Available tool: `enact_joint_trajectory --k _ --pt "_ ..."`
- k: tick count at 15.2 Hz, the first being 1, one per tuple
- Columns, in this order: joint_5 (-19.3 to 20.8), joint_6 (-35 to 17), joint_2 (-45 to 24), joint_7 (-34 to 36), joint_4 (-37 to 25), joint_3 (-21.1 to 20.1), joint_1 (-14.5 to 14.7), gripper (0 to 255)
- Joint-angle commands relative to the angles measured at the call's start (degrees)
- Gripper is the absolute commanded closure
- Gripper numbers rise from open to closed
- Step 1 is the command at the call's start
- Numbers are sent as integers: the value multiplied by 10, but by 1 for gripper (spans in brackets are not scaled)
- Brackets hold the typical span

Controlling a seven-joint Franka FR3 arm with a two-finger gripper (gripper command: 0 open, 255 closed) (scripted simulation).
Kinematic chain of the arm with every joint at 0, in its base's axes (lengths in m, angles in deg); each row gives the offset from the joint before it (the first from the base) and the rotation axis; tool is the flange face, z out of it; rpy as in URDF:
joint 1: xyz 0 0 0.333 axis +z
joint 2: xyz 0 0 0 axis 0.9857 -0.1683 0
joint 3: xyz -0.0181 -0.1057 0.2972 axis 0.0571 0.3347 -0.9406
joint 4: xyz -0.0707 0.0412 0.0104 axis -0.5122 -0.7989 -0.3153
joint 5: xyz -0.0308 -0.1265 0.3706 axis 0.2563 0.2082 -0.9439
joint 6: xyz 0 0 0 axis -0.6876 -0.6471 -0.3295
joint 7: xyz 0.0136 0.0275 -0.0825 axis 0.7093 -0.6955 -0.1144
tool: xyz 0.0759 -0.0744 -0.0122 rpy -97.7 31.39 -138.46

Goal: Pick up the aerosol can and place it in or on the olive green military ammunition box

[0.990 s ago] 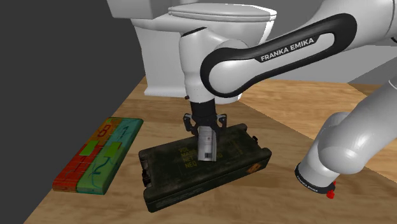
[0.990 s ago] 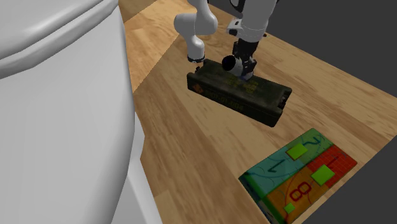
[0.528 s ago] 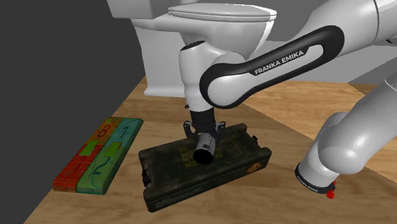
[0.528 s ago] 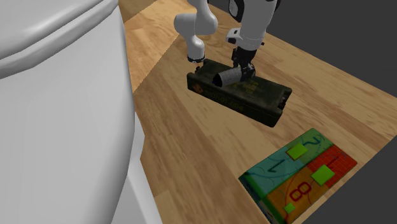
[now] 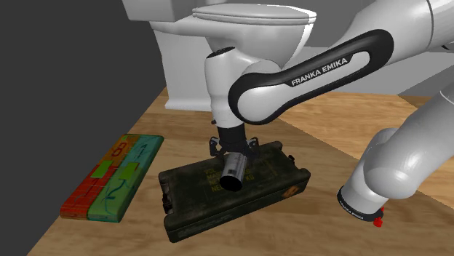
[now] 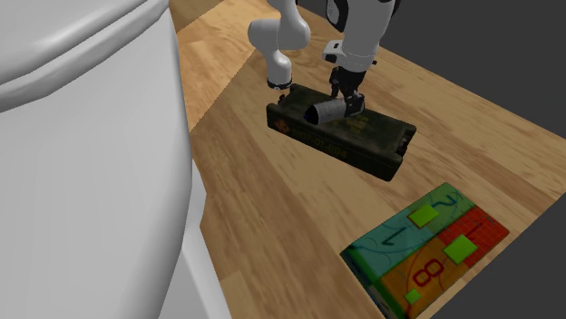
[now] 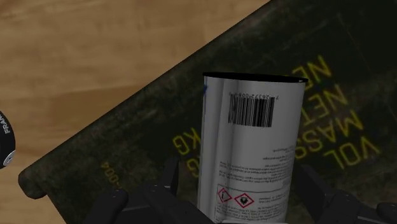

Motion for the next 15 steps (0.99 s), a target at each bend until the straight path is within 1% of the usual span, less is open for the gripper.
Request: enact_joint_trajectory --k 1,3,7,15 --pt "0 0 0 0 0 0 0 0" --pt "0 0 0 0 0 0 0 0" --pt "4 74 9 0 -65 10 -4 0" --pt "4 74 9 0 -65 10 -4 0"
